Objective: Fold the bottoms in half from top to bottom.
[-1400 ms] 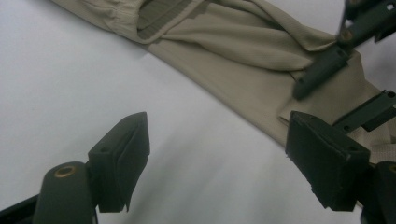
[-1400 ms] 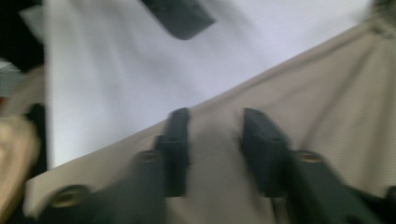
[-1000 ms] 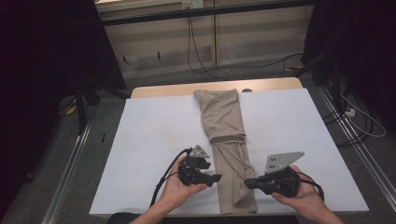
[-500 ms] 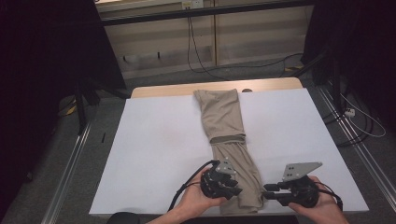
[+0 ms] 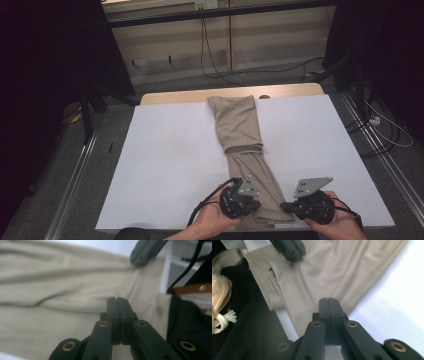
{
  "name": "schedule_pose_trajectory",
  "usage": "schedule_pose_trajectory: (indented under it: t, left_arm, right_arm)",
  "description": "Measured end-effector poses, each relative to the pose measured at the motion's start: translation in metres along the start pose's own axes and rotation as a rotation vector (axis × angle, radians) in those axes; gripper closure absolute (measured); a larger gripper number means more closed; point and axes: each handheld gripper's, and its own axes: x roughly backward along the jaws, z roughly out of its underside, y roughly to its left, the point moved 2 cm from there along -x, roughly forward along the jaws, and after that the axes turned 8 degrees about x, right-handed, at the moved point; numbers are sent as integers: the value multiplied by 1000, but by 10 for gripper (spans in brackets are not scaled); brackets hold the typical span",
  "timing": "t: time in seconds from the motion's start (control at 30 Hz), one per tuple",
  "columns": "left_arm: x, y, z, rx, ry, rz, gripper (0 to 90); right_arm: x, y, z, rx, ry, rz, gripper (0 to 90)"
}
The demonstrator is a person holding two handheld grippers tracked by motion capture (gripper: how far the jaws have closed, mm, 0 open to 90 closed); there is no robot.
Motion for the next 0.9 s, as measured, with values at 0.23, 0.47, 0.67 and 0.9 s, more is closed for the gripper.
schedule_pose_trajectory:
  t: [0.23, 0.47, 0.67, 0.9]
  left_arm:
    - [36, 1, 1, 12, -12, -3, 893]
    - [31, 9, 36, 71, 72, -29, 891]
    - [52, 27, 23, 156, -87, -63, 548]
    - [51, 89, 9, 213, -173, -159, 352]
  right_arm:
    - [7, 14, -21, 30, -58, -52, 900]
    - [-11, 25, -27, 53, -16, -86, 900]
    - [-3, -4, -42, -40, -150, -39, 587]
    - [-15, -55, -58, -53, -174, 27, 545]
